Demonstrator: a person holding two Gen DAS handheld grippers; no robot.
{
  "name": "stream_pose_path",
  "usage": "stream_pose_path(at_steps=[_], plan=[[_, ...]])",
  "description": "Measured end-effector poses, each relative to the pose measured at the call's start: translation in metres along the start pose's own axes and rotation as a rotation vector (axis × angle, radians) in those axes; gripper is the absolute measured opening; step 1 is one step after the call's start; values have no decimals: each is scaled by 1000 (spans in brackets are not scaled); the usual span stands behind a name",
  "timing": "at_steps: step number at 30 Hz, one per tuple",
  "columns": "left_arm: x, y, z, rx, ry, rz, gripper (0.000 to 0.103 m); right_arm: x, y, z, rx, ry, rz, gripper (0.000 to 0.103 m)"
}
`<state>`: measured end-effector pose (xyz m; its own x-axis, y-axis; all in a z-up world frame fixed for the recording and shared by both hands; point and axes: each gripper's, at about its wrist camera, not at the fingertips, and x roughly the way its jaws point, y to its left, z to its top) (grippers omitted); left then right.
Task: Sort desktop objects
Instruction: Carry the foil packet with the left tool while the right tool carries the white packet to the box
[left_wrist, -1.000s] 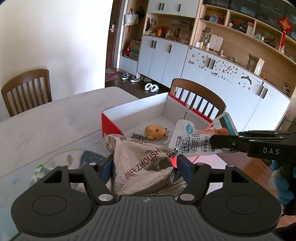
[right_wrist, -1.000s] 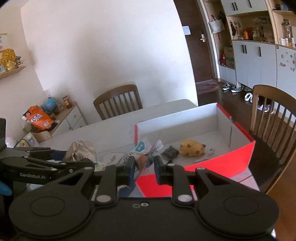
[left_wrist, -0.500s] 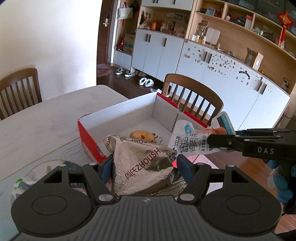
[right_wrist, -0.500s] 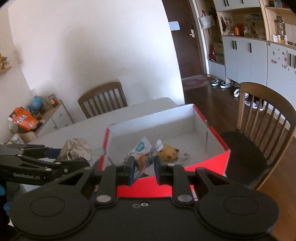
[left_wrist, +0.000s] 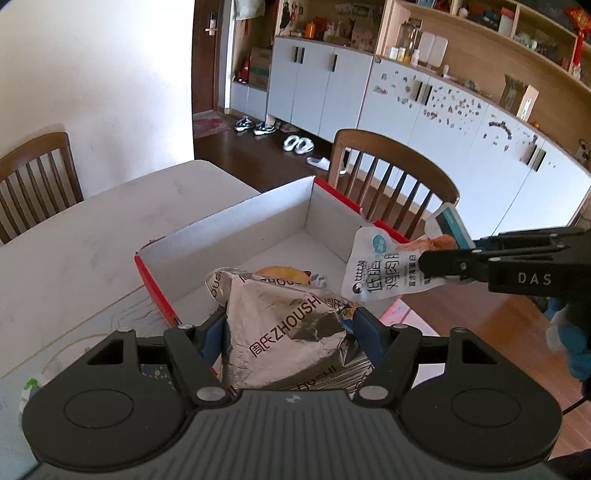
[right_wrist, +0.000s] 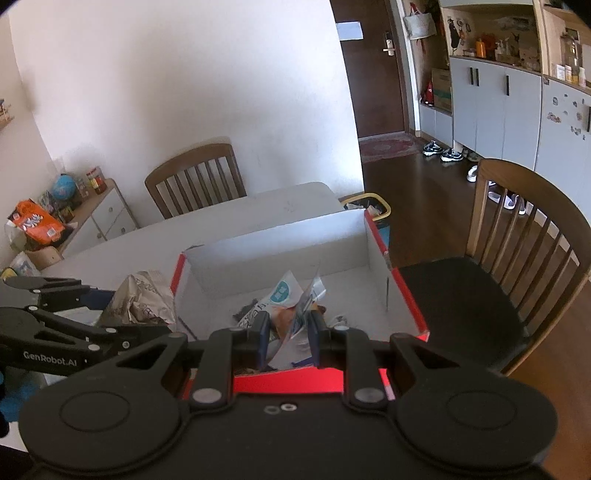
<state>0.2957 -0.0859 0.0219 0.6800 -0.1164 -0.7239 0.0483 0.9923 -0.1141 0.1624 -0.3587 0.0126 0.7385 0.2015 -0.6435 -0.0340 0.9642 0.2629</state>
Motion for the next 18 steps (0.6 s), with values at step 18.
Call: stream_pose_path(at_steps=[18], plan=[[62, 7, 16, -5, 100, 69, 71, 48, -23, 22, -43, 46, -19, 21]])
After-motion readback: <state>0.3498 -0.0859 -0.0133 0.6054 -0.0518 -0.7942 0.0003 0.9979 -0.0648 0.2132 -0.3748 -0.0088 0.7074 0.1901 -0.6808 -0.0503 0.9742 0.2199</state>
